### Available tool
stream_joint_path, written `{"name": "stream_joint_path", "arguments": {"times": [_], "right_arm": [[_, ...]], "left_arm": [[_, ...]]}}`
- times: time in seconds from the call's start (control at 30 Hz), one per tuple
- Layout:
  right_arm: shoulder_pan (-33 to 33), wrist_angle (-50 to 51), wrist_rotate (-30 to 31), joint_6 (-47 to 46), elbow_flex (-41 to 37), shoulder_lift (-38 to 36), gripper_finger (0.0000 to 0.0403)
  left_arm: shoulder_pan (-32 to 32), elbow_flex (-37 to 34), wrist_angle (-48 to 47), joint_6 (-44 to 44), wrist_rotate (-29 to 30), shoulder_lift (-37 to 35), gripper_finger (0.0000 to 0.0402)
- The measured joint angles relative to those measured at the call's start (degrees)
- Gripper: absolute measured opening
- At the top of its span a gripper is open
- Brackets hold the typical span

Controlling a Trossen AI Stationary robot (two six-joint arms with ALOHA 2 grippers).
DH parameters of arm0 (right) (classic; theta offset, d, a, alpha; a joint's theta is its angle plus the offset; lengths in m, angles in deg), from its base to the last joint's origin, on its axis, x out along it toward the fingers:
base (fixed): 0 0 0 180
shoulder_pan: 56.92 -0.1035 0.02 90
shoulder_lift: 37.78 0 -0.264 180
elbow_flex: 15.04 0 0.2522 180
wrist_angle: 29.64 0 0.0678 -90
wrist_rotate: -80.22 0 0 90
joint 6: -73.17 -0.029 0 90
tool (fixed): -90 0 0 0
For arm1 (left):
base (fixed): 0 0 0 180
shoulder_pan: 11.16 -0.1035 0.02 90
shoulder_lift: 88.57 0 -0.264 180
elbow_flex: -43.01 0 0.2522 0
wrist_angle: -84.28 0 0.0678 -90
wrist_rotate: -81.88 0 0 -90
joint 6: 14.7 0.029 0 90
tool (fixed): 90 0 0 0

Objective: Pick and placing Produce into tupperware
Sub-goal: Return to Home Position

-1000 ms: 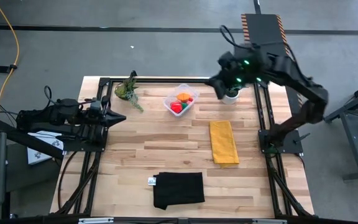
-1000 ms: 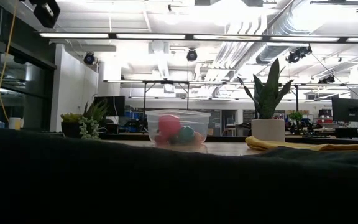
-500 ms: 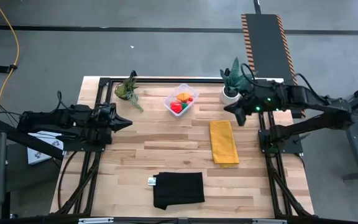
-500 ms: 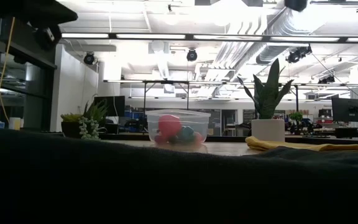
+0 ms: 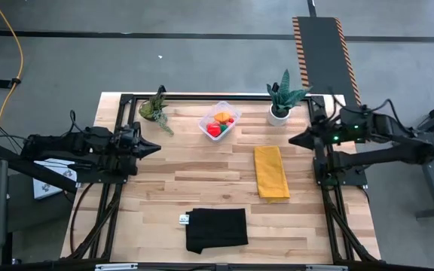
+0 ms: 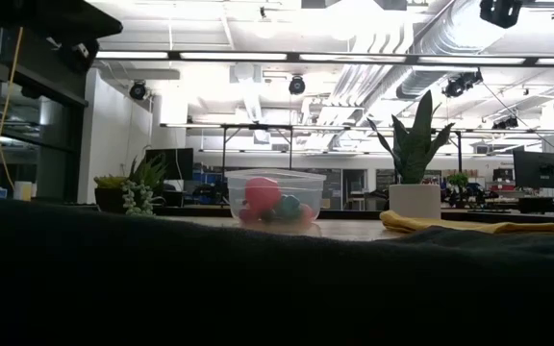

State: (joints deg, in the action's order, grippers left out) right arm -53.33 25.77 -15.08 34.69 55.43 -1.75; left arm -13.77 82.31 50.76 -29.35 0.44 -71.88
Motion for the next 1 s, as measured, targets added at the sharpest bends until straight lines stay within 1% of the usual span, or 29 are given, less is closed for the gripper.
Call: {"name": "stream_joint_path", "arguments": {"times": [0.1, 0.2, 0.37, 0.43, 0.5, 0.6, 0.7, 0.9, 1.0], "right_arm": [[0.0, -0.4, 0.8, -0.1, 0.1, -2.1, 0.0000], [0.0, -0.5, 1.7, -0.3, 0.2, -3.6, 0.0000], [0.0, -0.5, 2.1, -2.2, 0.2, -4.4, 0.0000], [0.0, -0.5, 2.1, -2.7, 0.2, -4.5, 0.0000], [0.0, -0.4, 2.1, -2.7, 0.2, -4.5, 0.0000], [0.0, -0.4, 2.1, -2.7, 0.2, -4.5, 0.0000], [0.0, -0.4, 2.1, -2.7, 0.2, -4.5, 0.0000], [0.0, -0.9, 2.8, -2.5, 0.2, -4.6, 0.0000], [0.0, -1.2, 3.3, -2.5, 0.2, -4.9, 0.0000]], "left_arm": [[0.0, -0.9, 0.7, 2.0, 0.7, 0.0, 0.0000], [0.0, -4.8, 2.5, 2.3, 2.3, -0.4, 0.0000], [0.0, -14.5, 12.5, 0.8, 2.0, -2.0, 0.0000], [0.0, -17.4, 17.3, 0.8, 1.3, -2.9, 0.0000], [0.0, -19.6, 19.9, 0.8, 1.3, -4.1, 0.0000], [0.0, -20.9, 21.7, 1.2, 0.8, -6.2, 0.0000], [0.0, -21.5, 23.8, 2.6, -1.0, -8.8, 0.0000], [0.0, -21.6, 22.9, 6.7, -2.6, -15.8, 0.0000], [0.0, -21.6, 21.3, 6.7, -2.8, -16.3, 0.0000]]}}
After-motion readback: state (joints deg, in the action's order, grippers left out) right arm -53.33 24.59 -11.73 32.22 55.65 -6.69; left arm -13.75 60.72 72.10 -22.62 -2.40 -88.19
